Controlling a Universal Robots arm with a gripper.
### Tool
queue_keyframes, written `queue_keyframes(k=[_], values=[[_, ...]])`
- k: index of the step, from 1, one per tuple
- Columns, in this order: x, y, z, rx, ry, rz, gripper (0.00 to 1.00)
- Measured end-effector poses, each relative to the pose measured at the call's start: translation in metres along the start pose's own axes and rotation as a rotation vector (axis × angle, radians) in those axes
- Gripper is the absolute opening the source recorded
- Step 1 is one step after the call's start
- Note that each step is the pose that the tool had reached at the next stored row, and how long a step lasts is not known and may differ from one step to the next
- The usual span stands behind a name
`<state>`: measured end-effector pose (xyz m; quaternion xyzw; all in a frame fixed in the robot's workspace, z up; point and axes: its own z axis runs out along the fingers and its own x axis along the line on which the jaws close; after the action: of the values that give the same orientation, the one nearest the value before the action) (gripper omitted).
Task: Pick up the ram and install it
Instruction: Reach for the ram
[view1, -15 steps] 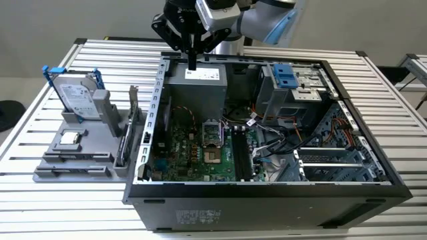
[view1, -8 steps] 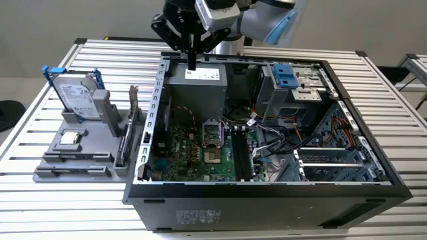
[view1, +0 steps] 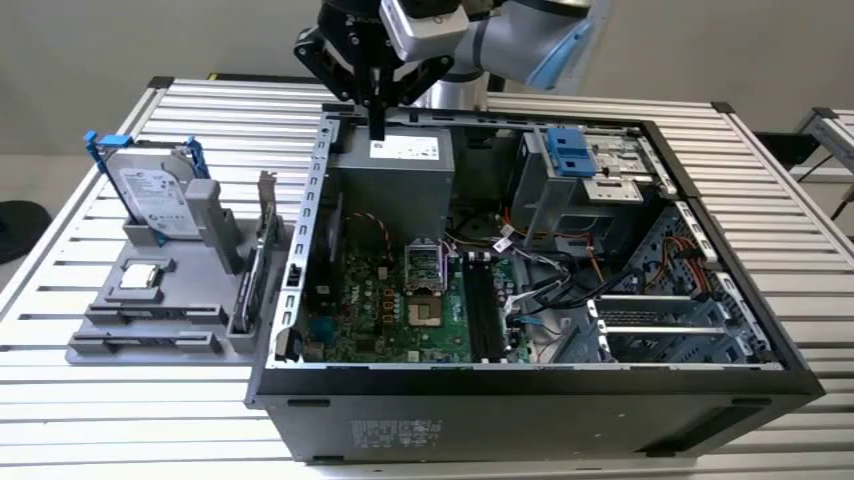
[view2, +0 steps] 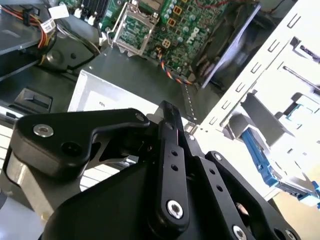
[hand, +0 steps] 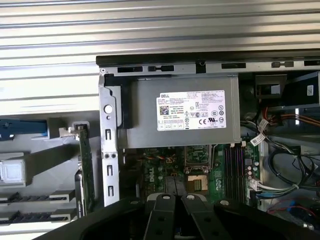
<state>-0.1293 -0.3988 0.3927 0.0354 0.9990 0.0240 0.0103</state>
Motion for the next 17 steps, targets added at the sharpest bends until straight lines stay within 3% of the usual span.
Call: queue_keyframes(k=[17], values=[[0.022,-0.0015,-0.0004,-0.0001,0.0,0.0,0.0]])
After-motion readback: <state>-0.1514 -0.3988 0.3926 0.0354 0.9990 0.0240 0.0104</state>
